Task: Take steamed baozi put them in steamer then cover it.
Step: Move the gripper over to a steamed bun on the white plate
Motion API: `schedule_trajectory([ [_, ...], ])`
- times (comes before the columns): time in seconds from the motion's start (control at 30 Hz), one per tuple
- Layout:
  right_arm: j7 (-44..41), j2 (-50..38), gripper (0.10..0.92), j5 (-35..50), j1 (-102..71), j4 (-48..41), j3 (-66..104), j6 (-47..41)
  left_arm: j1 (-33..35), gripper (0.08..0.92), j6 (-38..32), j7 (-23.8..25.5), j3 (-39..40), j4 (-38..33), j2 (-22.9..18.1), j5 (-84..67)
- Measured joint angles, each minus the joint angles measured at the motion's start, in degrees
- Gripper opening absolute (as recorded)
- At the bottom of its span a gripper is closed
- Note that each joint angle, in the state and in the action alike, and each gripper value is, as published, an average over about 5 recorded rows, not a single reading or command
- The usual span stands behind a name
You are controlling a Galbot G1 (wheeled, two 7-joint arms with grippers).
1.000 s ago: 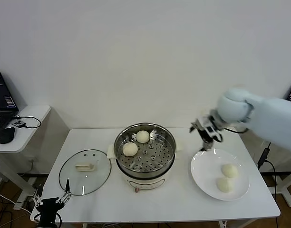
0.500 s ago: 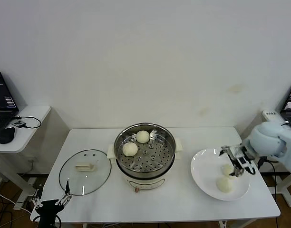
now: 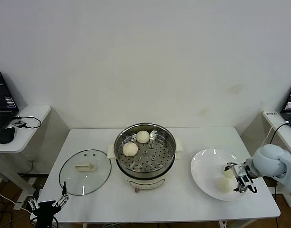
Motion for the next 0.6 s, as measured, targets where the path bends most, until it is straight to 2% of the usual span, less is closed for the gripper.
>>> schedule_trajectory([
  [0.6,1.1,4.7,0.728,-1.7,-7.3,-6.0,5.6,0.1,-0.2,0.823,0.1,0.0,-0.2,0.2,0.0,0.0],
])
